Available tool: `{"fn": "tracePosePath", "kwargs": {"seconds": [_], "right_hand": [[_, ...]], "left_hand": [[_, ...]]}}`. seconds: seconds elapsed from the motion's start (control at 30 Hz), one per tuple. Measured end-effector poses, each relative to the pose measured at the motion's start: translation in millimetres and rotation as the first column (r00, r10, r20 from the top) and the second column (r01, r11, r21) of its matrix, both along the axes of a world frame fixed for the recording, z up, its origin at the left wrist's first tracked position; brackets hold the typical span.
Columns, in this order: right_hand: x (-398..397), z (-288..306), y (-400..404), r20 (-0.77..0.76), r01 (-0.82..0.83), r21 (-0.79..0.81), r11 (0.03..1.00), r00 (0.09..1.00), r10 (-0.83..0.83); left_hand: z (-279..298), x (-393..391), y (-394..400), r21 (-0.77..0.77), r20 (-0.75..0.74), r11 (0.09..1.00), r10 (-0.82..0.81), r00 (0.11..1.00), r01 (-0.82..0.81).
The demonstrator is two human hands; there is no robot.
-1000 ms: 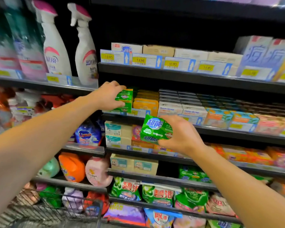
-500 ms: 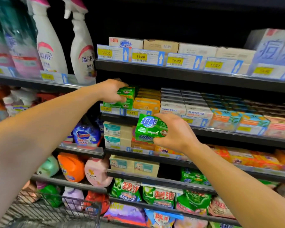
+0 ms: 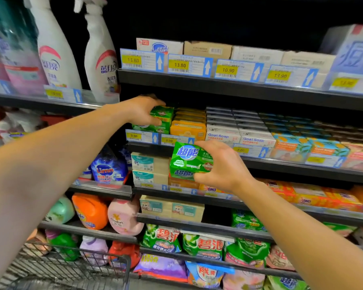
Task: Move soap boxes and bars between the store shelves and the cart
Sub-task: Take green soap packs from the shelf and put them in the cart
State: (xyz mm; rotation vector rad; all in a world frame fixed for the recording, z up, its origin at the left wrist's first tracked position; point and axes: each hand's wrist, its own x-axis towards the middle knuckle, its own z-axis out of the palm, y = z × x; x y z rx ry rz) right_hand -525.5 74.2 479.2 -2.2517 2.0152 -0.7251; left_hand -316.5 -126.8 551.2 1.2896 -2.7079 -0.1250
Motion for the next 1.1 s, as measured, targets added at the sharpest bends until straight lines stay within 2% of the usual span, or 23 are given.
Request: {"fn": "tracePosePath", "kwargs": {"seconds": [0.2, 0.3, 0.37, 0.47, 0.57, 0.7, 0.87, 1.1], "right_hand": [[4, -2, -1, -0.001, -0.002, -0.008, 1.0, 1.0, 0.002], [7, -4, -1, 0.007, -0.002, -0.008, 1.0, 1.0, 0.002], [7, -6, -2, 0.004, -0.014, -0.004, 1.0, 1.0, 0.014], [8, -7, -1, -0.003, -0.024, 0.01, 1.0, 1.0, 0.024], [11, -9, -4, -0.01, -0.037, 0.007, 0.999, 0.999, 0.037], [16, -13, -8, -0.004, -0.041, 0.017, 0.999, 0.999, 0.041], [18, -16, -9, -0.049, -0.051, 0.026, 0.998, 0.997, 0.052], [17, -12, -9, -0.049, -0.057, 0.026, 0.998, 0.997, 0.058]], "left_hand": [[-9, 0, 10, 0.035, -0.077, 0.999, -0.01, 0.997, 0.013], [-22, 4, 12, 0.057, -0.123, 0.998, 0.04, 0.992, -0.033], [-32, 7, 13, 0.006, -0.176, 0.999, 0.054, 0.983, -0.054], [-48, 11, 17, -0.162, -0.227, 0.986, 0.007, 0.974, -0.045], [-54, 15, 21, -0.278, -0.192, 0.96, -0.04, 0.981, -0.015], [-49, 17, 21, -0.322, -0.218, 0.947, -0.06, 0.974, -0.013], [-48, 17, 19, -0.319, -0.173, 0.948, -0.068, 0.983, 0.01], [-44, 10, 10, -0.275, -0.183, 0.961, -0.027, 0.983, -0.025]]}}
